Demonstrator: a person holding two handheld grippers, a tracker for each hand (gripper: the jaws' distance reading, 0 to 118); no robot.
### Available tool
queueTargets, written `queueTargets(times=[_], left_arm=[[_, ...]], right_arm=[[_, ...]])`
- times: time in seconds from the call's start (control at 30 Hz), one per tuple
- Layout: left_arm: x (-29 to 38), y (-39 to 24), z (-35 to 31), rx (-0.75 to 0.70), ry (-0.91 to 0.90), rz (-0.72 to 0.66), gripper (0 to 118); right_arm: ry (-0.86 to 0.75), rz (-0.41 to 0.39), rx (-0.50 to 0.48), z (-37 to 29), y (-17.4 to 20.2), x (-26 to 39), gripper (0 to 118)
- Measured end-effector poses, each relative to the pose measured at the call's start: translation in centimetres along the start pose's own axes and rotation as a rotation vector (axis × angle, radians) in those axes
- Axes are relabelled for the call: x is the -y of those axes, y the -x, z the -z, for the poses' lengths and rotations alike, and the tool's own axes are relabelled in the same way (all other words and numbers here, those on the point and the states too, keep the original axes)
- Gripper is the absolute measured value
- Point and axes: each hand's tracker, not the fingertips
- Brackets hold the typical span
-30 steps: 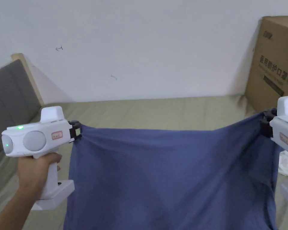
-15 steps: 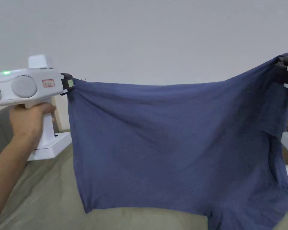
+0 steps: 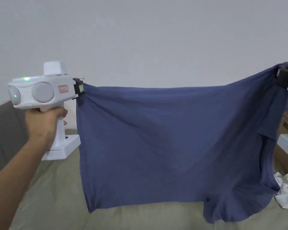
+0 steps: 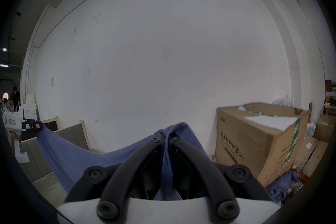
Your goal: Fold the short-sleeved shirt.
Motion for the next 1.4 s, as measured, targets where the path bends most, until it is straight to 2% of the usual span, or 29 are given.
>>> queueTargets(times=[0.3, 0.57, 0.77, 0.97, 1.0, 1.4], left_arm=[[11.4, -0.9, 5.4, 0.021, 0.119, 0.024, 0], [21.7, 0.3, 4.6, 0.043, 0.281, -0.009, 0], [28.5, 1.6, -0.6, 0.042, 0.41, -0.059, 0], [35.1, 3.9, -7.6, 0.006, 0.539, -0.111, 0], [35.9, 4.1, -8.9, -0.01, 0.554, -0.105, 0], [41.3, 6.9, -21.1, -0.052, 0.627, -0.104, 0]], right_arm=[[0.164, 0.065, 0.015, 3.2, -2.7, 11.2, 2], [0.28, 0.151, 0.004, -0.7, -3.9, 20.8, 2], [0.382, 0.235, -0.007, -7.6, -4.0, 27.0, 2], [0.471, 0.268, -0.008, -17.0, -2.9, 31.1, 2], [0.486, 0.269, -0.011, -17.6, -3.9, 32.9, 2], [0.639, 0.282, -0.026, -32.1, -2.2, 37.4, 2]])
